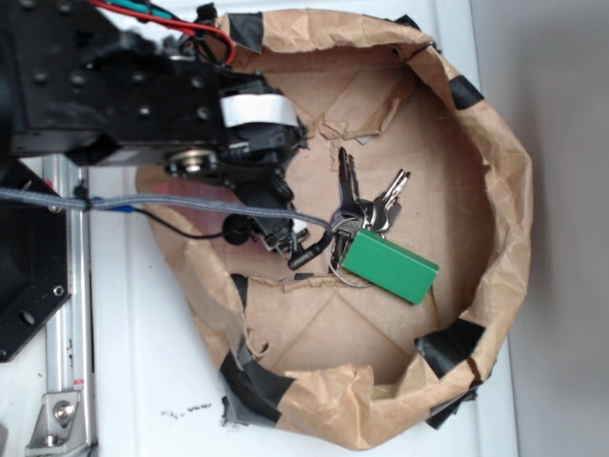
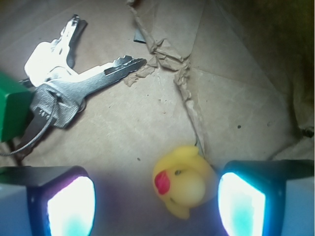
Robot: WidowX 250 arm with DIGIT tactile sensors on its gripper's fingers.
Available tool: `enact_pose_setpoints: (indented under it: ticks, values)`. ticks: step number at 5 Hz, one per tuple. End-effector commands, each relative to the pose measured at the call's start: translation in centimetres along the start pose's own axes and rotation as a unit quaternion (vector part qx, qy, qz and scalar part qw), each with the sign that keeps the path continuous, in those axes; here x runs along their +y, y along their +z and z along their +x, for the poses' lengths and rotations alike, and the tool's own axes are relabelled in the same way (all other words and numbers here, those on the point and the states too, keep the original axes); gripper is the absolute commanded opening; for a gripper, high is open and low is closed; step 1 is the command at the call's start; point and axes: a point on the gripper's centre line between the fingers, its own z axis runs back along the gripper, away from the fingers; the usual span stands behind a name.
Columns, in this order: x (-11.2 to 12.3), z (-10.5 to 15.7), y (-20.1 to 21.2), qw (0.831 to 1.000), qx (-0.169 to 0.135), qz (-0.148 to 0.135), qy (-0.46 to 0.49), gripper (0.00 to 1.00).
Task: Grab the yellow duck.
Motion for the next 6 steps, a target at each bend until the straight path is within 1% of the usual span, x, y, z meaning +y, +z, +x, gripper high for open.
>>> enact_pose_setpoints:
  ticks: [1, 3, 4, 5, 6]
  values:
    - [-0.3, 0.1, 0.2, 1.0, -0.013, -0.002, -0.014, 1.0]
    - [-1.0, -1.3, -1.1, 1.0, 0.006, 0.005, -0.029, 1.0]
    - [-1.3, -1.8, -1.3, 0.999, 0.002, 0.01, -0.034, 1.0]
    - [-1.0, -1.8, -1.8, 0.999, 0.003, 0.015, -0.031, 1.0]
    - [-0.4, -1.5, -2.3, 0.999, -0.004, 0.021, -0.026, 1.0]
